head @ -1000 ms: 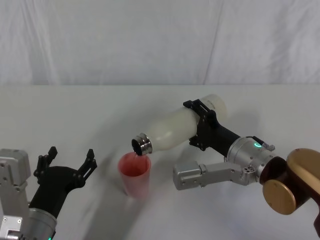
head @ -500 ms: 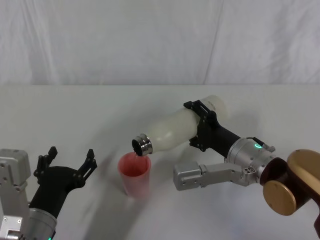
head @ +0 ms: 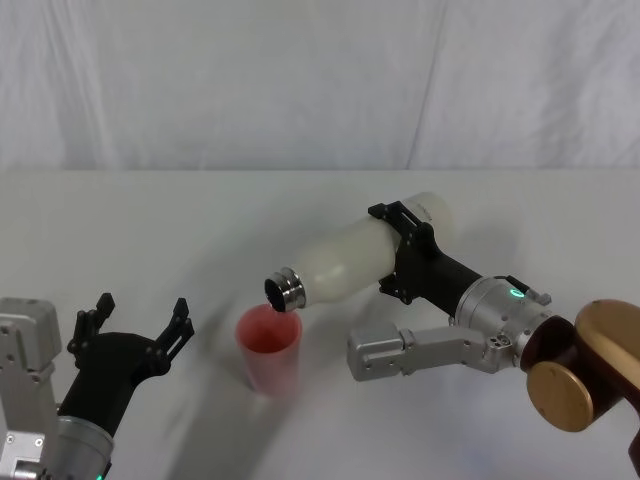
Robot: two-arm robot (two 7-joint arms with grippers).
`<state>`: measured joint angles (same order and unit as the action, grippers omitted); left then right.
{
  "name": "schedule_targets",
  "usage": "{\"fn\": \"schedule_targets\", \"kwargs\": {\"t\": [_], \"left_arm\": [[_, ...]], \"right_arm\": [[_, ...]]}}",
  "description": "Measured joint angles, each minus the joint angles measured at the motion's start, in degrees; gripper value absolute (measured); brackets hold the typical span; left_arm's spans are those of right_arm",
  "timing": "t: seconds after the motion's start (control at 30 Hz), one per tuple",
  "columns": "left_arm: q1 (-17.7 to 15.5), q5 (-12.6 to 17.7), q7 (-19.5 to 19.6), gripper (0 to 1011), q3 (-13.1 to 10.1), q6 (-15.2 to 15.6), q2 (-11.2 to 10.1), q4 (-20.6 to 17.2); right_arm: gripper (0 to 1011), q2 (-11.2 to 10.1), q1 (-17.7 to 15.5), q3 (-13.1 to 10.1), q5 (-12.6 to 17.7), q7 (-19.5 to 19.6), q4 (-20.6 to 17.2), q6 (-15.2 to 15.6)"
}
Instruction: Grasp the thermos with one hand and pour water into the cup lid.
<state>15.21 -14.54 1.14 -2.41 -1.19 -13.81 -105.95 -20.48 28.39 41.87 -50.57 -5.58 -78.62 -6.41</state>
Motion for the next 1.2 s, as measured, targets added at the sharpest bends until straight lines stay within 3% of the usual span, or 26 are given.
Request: {"fn": "schedule_targets", "kwargs": {"t": [1.2], "left_arm": [[0.0, 0.0, 0.0, 1001, 0.0, 0.0, 0.0, 0.0]], "right_arm": [[950, -0.2, 0.4, 0.3, -0.6, 0.3, 0.0, -0.3]]}}
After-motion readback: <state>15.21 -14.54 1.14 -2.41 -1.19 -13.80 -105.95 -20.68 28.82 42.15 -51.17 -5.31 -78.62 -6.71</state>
